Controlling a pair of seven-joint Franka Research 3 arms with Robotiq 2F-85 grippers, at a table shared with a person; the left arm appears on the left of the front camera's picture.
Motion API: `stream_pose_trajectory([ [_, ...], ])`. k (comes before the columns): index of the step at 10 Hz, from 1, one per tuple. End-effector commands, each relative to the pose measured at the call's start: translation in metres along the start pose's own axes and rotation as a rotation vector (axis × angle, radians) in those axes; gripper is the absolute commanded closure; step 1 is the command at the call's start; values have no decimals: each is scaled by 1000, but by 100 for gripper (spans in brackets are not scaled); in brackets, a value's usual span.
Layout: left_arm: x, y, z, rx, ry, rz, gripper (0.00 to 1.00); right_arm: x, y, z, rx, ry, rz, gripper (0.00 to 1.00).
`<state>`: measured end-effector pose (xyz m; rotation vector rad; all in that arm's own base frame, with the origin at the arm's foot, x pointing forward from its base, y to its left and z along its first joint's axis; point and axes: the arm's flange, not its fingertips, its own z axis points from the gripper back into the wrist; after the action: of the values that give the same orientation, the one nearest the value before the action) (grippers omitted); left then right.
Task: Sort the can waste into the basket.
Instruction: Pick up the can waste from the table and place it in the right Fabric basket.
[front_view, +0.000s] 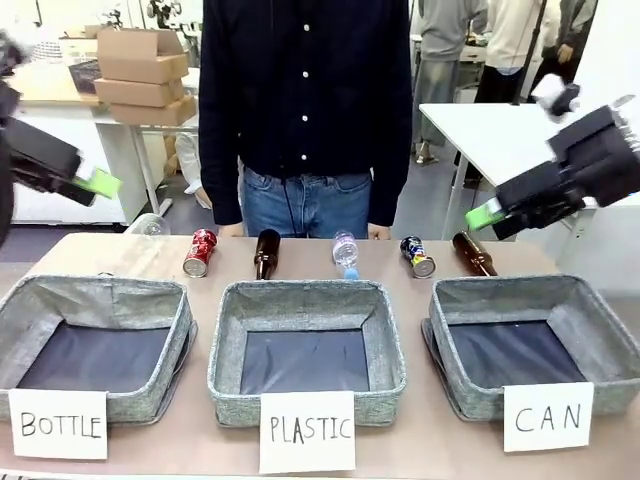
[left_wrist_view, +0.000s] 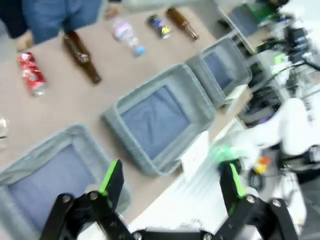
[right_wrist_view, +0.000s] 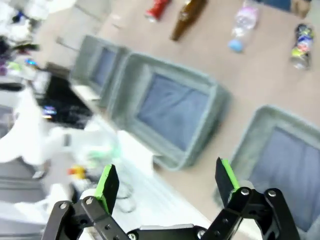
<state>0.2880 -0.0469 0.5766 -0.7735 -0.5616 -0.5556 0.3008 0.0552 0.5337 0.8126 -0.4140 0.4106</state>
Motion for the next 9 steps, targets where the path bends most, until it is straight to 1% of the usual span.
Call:
stream_pose_trajectory([
  [1,-25,36,-13,-447,-127,464,0,-18,-31,31,630,-244,-576,0],
  [2,-30,51,-18,-469,-141,513,0,-24,-39,42,666,-305,-570,0],
  [3,-32,60,-19,-484,-153,536,0,-29,-42,50,645,-353,-575,0],
  [4,-32,63,-19,-464,-167,547,0,-34,-45,53,618,-384,-572,0],
  [5,-28,65,-20,-368,-156,587,0,-36,-43,51,519,-400,-572,0],
  [6,-19,73,-5,-472,-138,451,0,-22,-50,69,527,-217,-382,0],
  [9,-19,73,-5,-472,-138,451,0,-22,-50,69,527,-217,-382,0],
])
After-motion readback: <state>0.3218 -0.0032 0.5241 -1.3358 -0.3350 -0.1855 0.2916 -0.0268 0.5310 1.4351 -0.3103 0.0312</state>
